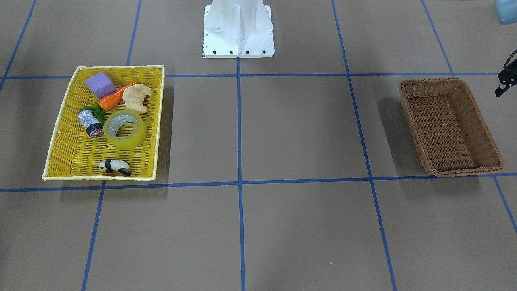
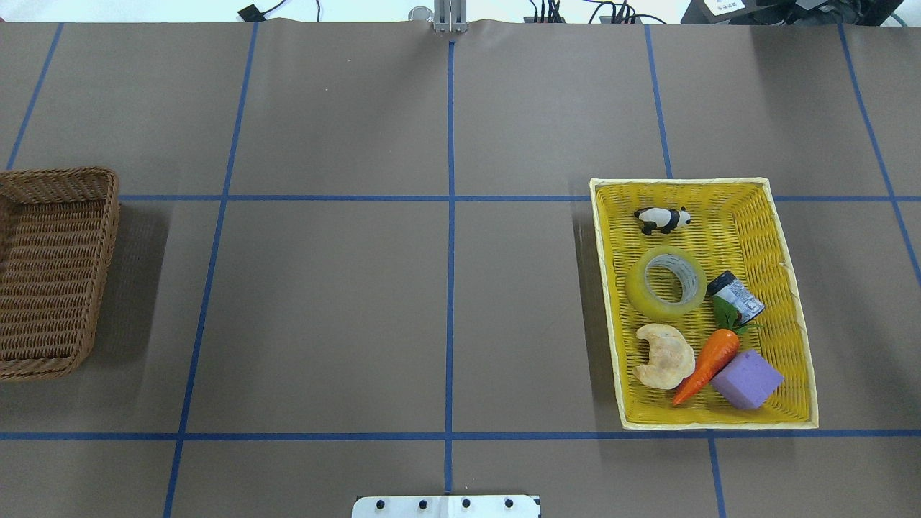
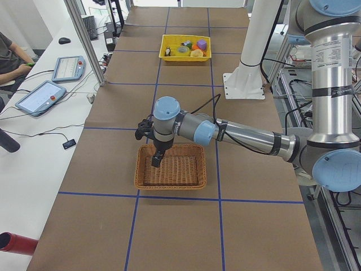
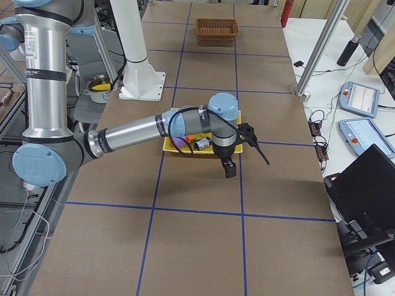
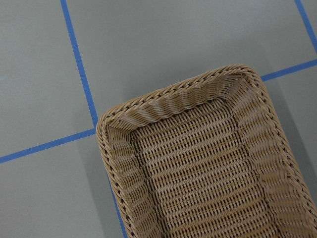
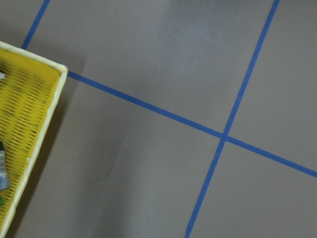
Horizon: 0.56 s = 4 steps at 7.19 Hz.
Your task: Move tape to another basket
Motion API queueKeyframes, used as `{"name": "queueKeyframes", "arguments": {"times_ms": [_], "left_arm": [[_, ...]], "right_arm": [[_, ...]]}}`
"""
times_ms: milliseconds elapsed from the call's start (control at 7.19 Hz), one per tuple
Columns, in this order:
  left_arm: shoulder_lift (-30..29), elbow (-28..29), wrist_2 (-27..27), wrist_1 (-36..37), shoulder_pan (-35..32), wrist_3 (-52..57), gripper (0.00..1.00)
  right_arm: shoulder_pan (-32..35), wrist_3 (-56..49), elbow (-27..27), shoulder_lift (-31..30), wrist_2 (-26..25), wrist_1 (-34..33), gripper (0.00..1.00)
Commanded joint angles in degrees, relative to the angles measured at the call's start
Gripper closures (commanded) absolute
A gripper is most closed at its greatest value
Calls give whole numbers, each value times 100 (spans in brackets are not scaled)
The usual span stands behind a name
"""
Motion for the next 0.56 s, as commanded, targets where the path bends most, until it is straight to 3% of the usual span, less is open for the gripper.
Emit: {"name": "queueKeyframes", "arguments": {"times_ms": [0, 139, 417], "left_arm": [[-19, 18, 7, -11, 5, 8, 2], [-27, 10, -2, -11, 5, -10, 2], [-80, -16, -2, -11, 5, -19, 2]], "right_arm": [[0, -41, -277, -20, 114, 541, 0], [0, -32, -323, -194, 150, 1120, 0], [-52, 20, -376, -249, 385, 1607, 0]]}}
